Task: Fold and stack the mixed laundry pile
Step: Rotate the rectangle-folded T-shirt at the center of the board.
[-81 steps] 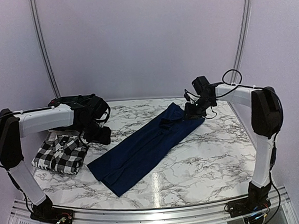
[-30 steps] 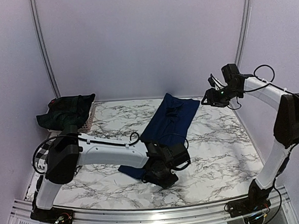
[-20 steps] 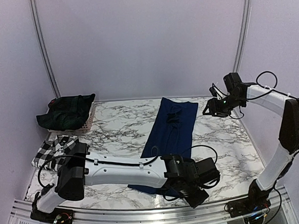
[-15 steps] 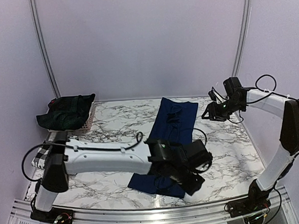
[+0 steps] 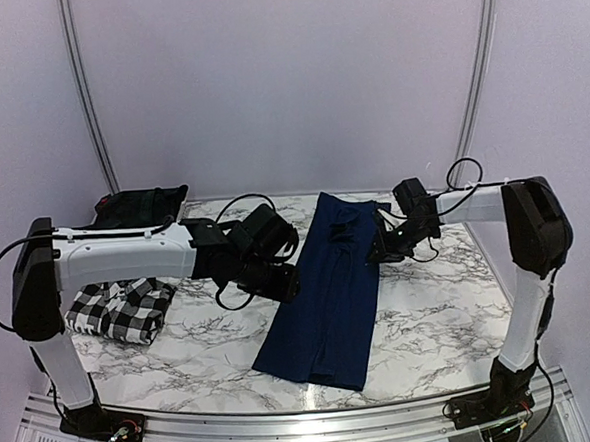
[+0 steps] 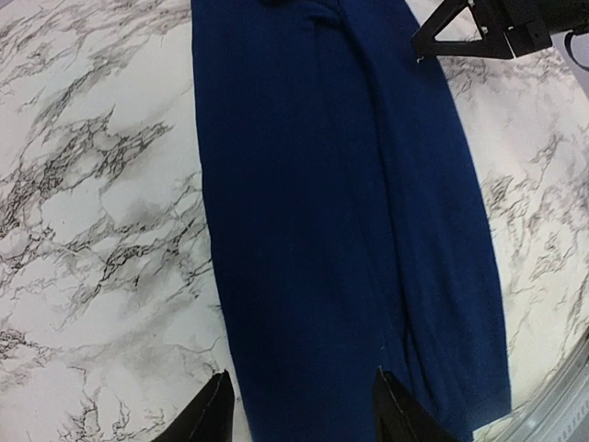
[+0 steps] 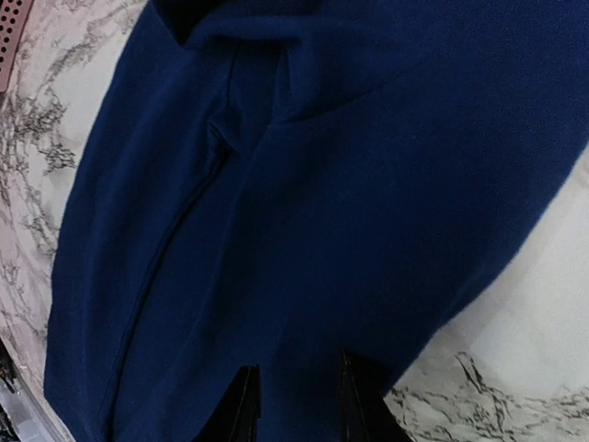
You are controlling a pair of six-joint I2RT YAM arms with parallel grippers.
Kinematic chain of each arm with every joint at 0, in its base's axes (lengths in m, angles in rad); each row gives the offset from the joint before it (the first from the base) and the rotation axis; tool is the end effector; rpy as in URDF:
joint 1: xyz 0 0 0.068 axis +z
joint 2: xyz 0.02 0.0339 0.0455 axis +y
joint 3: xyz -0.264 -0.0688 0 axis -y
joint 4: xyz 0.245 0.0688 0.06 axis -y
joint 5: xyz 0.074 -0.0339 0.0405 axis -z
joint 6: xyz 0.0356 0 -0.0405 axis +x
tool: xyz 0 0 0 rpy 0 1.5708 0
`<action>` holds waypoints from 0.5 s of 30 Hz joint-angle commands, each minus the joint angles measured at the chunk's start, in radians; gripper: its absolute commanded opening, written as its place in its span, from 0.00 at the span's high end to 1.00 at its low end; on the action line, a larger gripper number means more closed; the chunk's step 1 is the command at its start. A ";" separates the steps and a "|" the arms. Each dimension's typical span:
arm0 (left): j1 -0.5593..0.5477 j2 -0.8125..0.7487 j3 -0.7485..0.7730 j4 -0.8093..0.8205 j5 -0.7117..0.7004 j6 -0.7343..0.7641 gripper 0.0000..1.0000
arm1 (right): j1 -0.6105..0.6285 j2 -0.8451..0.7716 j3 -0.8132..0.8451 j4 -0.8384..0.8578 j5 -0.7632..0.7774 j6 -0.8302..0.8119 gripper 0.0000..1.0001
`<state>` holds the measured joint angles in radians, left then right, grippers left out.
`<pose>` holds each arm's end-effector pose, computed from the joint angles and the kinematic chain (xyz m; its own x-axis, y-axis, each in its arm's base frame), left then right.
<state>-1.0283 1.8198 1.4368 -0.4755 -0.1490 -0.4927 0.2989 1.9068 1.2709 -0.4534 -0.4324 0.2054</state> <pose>0.2142 -0.3451 0.2508 -0.7212 0.2903 -0.6290 0.5172 0.8296 -0.2102 0.3674 0.1288 0.1713 -0.9216 -0.0902 -0.3776 -0.2706 0.8468 0.4581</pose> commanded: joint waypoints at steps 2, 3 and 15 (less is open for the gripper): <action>0.005 0.015 -0.065 0.020 -0.013 0.039 0.48 | 0.040 0.118 0.078 0.009 0.088 0.004 0.75; 0.005 0.031 -0.072 0.021 0.001 0.045 0.50 | 0.039 0.139 0.085 0.002 0.105 -0.001 0.75; -0.093 0.266 0.039 -0.009 0.014 0.142 0.58 | -0.008 0.395 0.427 -0.175 0.253 -0.132 0.75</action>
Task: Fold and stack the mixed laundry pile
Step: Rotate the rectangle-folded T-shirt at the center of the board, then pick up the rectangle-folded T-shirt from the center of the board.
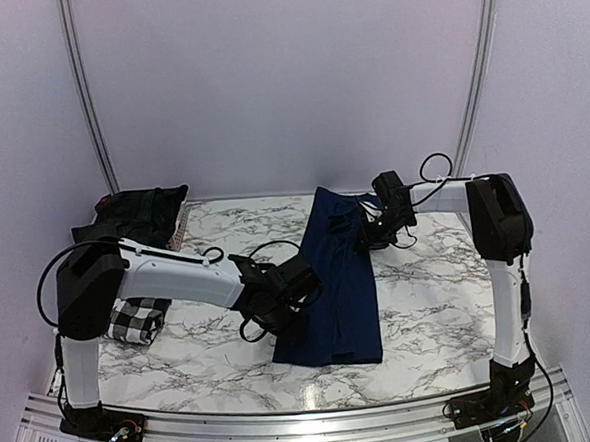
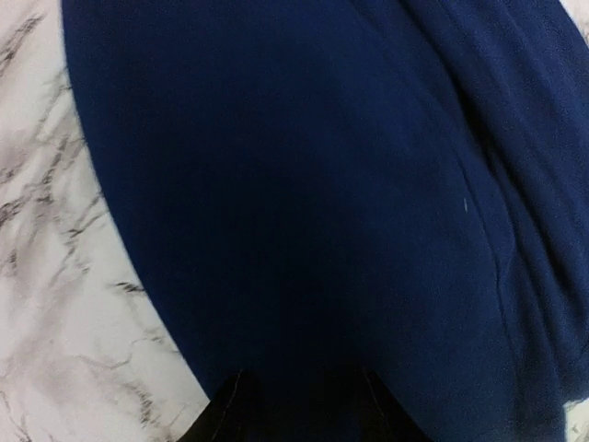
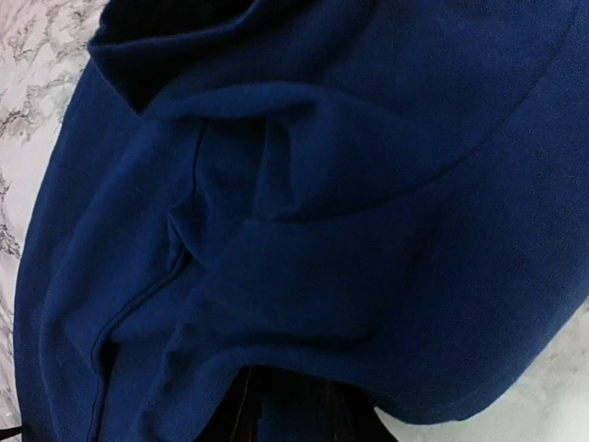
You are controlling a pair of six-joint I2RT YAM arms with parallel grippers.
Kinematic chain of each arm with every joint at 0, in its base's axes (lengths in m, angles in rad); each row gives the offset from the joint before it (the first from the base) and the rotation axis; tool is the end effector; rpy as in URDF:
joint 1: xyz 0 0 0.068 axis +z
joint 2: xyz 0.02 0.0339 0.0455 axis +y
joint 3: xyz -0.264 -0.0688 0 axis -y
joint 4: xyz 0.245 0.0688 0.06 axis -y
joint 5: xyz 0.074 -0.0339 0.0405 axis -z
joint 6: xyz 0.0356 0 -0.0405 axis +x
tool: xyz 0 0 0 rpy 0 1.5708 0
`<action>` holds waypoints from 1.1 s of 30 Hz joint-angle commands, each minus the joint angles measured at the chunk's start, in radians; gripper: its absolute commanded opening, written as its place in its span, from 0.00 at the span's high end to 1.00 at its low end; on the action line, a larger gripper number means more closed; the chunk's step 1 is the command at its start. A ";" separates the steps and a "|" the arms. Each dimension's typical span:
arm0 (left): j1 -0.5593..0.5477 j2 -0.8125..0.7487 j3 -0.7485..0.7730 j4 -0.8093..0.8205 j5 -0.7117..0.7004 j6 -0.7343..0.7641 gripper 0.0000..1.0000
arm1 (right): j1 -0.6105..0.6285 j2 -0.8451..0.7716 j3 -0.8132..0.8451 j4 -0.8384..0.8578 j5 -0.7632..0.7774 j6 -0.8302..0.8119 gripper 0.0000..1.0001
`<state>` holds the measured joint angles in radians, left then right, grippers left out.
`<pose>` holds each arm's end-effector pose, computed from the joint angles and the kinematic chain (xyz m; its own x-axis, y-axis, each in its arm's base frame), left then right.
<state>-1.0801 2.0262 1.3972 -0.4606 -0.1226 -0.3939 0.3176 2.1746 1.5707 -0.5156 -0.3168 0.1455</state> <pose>0.2018 -0.3685 0.1581 -0.7115 0.5233 -0.4690 0.6234 0.7781 -0.0775 0.4266 0.1519 0.1440 -0.9076 -0.1533 -0.3909 -0.2974 0.8919 0.3406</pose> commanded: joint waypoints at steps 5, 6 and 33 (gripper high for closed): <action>-0.101 0.103 0.113 -0.032 0.041 0.001 0.58 | -0.027 0.036 0.084 -0.142 0.112 -0.060 0.70; -0.112 0.102 0.107 -0.032 0.052 -0.013 0.59 | -0.022 -0.011 0.043 -0.132 0.089 -0.053 0.69; -0.095 -0.247 -0.292 0.219 0.118 -0.362 0.51 | 0.320 -0.840 -0.908 0.120 -0.223 0.336 0.67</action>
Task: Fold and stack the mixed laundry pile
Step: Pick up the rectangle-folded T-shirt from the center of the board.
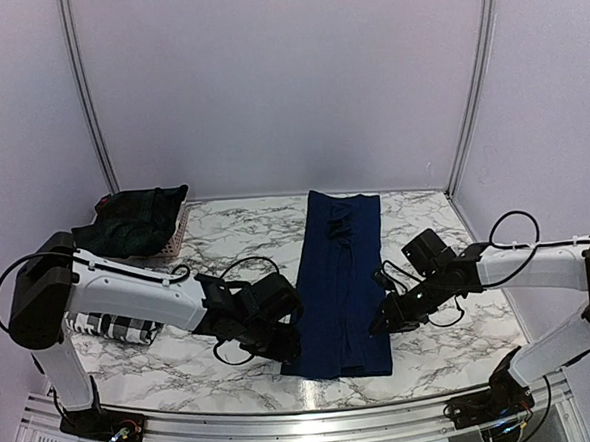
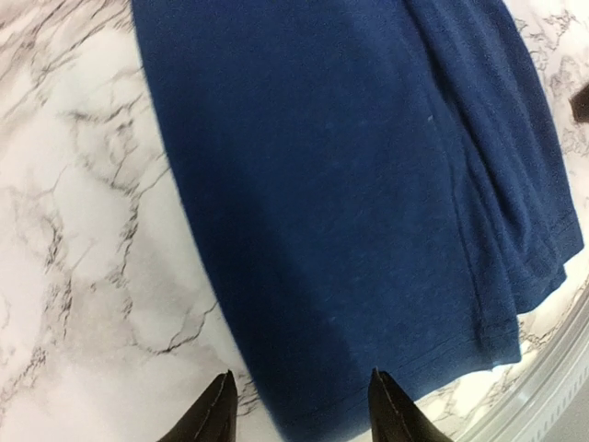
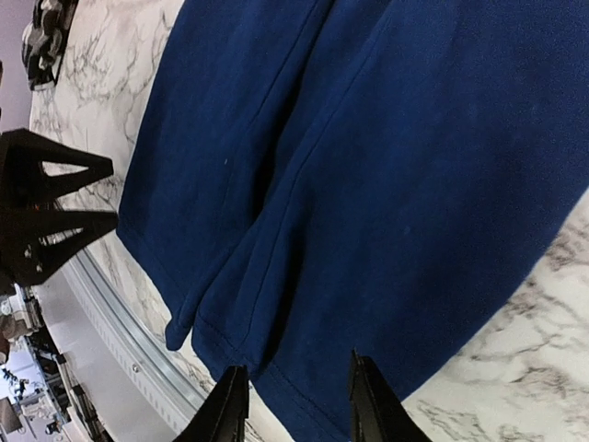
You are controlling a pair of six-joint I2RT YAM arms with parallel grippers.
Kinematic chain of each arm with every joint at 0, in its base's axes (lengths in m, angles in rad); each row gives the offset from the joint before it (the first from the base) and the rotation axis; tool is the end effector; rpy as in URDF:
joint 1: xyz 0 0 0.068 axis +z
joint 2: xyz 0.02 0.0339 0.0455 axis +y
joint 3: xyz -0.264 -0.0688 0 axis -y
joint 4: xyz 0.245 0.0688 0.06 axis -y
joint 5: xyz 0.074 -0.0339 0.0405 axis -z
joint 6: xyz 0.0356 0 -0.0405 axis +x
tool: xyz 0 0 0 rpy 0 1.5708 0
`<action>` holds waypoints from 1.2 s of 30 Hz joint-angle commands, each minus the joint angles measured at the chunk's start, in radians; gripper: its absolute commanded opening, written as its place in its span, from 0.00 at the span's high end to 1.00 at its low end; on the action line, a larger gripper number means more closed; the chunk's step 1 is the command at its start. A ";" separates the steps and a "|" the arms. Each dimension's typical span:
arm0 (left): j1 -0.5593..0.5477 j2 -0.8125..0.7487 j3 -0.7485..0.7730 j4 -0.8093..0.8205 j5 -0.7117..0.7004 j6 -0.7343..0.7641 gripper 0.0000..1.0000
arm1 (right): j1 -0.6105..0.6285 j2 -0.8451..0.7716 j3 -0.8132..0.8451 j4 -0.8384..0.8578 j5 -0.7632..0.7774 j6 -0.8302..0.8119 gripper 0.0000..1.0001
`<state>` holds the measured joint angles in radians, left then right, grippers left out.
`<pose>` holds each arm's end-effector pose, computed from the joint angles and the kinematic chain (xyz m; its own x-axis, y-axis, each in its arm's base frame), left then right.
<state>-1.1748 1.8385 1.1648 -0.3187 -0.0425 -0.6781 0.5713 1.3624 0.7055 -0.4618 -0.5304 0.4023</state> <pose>0.1474 -0.3488 0.1704 -0.8242 0.3464 -0.4481 0.5083 0.8014 -0.3152 0.1936 0.1459 0.1755 -0.9517 -0.2103 -0.2238 -0.3040 0.7482 0.5898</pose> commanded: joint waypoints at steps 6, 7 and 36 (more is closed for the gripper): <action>0.000 -0.114 -0.155 0.108 0.038 -0.150 0.53 | 0.137 -0.038 -0.163 0.050 -0.002 0.106 0.73; -0.001 -0.128 -0.176 0.118 0.038 -0.168 0.53 | 0.140 -0.062 -0.175 0.037 -0.004 0.111 0.73; -0.055 -0.027 -0.205 0.225 0.125 -0.261 0.69 | 0.141 -0.219 -0.319 0.030 0.073 0.298 0.62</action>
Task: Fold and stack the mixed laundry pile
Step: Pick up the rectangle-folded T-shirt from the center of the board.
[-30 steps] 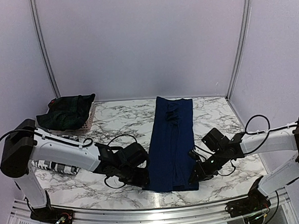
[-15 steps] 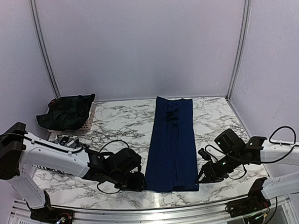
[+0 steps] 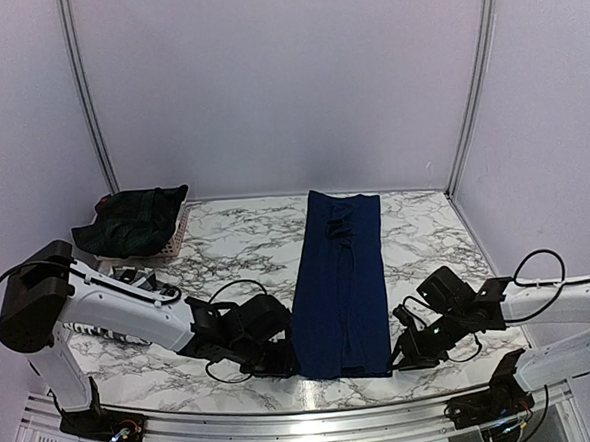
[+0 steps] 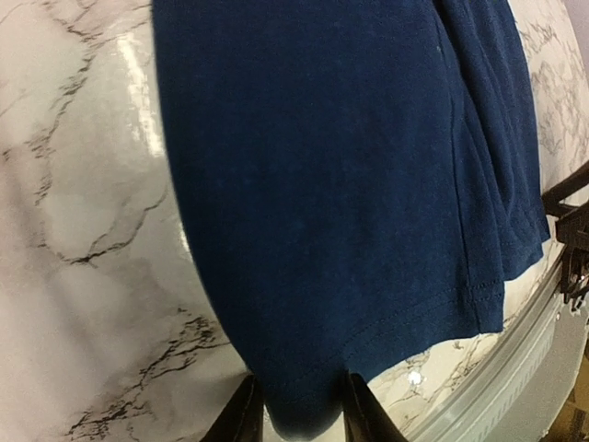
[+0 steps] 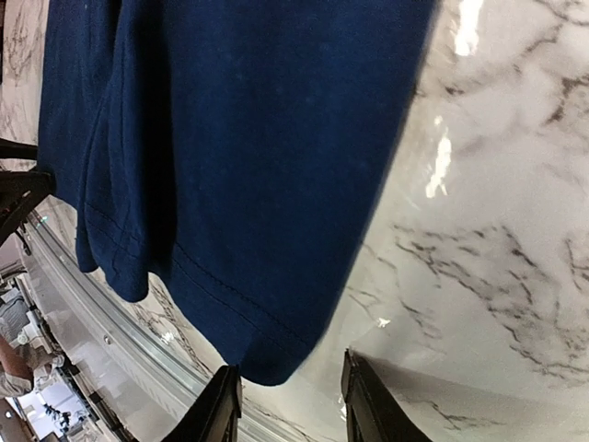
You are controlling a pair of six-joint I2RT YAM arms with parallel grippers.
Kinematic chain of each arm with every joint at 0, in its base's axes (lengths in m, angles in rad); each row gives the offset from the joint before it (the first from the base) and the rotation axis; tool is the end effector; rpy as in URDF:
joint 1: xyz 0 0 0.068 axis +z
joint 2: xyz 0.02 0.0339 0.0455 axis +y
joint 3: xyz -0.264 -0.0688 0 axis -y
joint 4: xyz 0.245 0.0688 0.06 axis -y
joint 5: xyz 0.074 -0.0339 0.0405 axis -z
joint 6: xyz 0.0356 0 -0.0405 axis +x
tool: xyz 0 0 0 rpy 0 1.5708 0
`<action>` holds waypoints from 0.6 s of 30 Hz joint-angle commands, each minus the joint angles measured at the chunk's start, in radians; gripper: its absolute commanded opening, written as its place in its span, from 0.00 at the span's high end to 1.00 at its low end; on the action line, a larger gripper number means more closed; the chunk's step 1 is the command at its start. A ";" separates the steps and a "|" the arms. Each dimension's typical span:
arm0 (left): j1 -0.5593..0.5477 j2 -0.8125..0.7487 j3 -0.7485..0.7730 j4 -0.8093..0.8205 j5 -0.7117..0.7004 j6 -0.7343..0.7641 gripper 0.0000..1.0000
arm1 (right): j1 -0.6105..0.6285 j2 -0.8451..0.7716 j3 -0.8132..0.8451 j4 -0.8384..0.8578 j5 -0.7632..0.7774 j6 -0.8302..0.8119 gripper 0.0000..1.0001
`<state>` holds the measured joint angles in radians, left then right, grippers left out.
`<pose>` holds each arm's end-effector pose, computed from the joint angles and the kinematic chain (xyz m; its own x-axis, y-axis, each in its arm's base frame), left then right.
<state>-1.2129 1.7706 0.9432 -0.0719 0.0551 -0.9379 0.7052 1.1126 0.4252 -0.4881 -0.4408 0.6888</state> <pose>0.1210 -0.3290 0.1467 -0.9260 0.1776 -0.3332 0.3391 0.7792 -0.5272 0.1208 0.1228 0.1432 -0.9947 -0.0918 -0.0470 -0.1025 0.8297 0.5487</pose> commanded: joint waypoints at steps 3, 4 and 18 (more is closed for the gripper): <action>-0.027 0.054 0.029 -0.022 0.033 0.001 0.74 | 0.007 0.038 -0.076 0.112 -0.062 0.023 0.65; -0.030 0.057 0.031 -0.022 0.033 -0.001 0.76 | 0.008 0.039 -0.087 0.123 -0.071 0.026 0.67; -0.042 0.005 0.009 -0.028 0.013 -0.023 0.93 | 0.007 -0.040 -0.052 0.008 -0.039 -0.002 1.00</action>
<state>-1.2484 1.8030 0.9691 -0.0677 0.0723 -0.9607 0.7071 1.0904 0.3504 -0.4000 -0.5205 0.7025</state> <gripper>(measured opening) 0.053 0.004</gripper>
